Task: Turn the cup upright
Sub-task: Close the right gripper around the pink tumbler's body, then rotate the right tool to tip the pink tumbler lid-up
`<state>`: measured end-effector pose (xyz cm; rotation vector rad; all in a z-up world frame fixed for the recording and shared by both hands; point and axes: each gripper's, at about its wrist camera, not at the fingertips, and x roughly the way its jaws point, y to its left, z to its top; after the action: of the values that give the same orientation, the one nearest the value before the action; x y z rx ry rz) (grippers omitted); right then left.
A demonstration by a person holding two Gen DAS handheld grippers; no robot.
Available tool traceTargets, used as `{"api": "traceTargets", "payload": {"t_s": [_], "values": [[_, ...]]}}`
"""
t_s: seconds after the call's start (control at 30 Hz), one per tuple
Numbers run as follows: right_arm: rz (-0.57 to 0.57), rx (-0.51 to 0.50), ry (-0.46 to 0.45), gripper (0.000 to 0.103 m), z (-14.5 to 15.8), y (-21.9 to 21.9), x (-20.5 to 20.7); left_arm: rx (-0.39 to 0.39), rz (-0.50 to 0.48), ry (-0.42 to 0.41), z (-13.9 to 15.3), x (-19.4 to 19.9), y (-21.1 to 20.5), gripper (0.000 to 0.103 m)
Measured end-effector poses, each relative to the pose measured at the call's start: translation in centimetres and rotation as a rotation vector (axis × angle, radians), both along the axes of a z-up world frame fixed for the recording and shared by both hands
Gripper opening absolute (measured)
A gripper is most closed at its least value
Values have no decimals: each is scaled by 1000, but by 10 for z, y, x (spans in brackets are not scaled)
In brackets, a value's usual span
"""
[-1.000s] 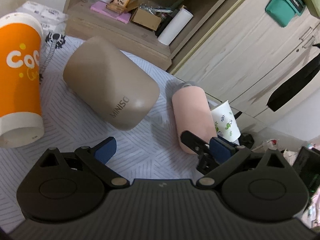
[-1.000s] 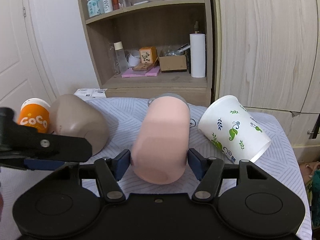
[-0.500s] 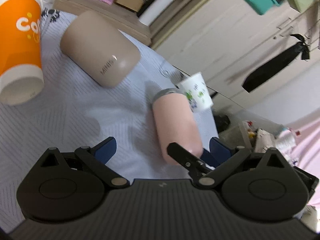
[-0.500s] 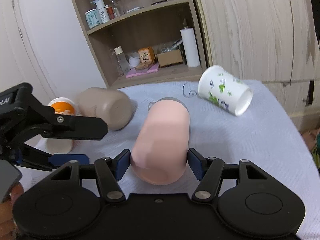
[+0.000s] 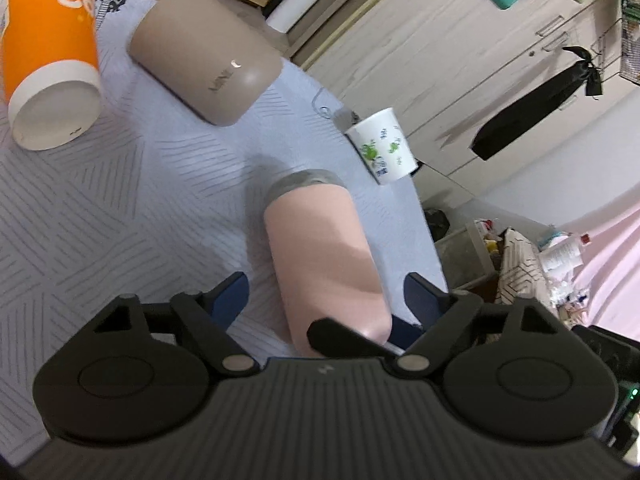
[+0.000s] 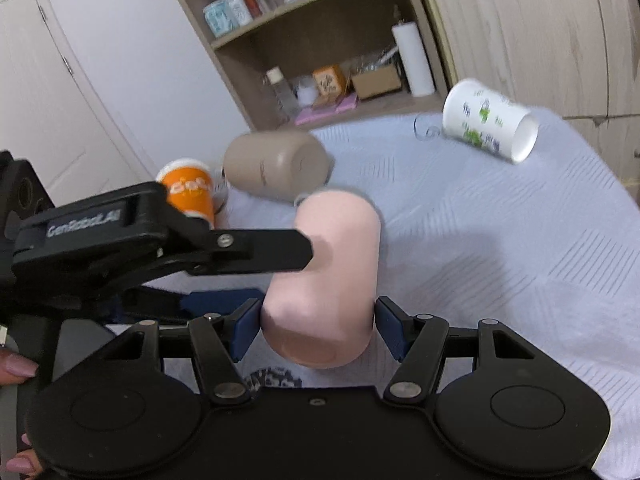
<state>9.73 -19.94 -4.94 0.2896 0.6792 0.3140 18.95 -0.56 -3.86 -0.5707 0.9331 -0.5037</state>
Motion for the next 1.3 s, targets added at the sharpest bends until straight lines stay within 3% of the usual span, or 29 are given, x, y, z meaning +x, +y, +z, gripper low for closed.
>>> {"api": "traceTargets", "payload": {"t_s": [0.1,0.2,0.33,0.53,0.73,0.9,1.13,1.3], "values": [[23,-17,23,69,-1,2,2,15,-5,-7,-3,3,0,63],[56,-14,47,72,4,-2,9,10,-19,-17,-3,4,-1,58],[96,-15,84,76,8,-10,23,3,-29,-9,-2,7,1,57],[249,1,180,77,10,-17,52,-40,-64,57,-9,24,1,59],[260,57,245,79,5,-26,76,-58,-89,83,-16,31,-6,62],[263,89,240,74,-1,-25,77,-54,-87,76,-17,32,-9,62],[271,30,153,74,2,-21,56,0,-116,-37,-7,11,-13,61],[269,-44,40,73,3,-11,29,36,-136,-137,-2,-10,-15,61]]}}
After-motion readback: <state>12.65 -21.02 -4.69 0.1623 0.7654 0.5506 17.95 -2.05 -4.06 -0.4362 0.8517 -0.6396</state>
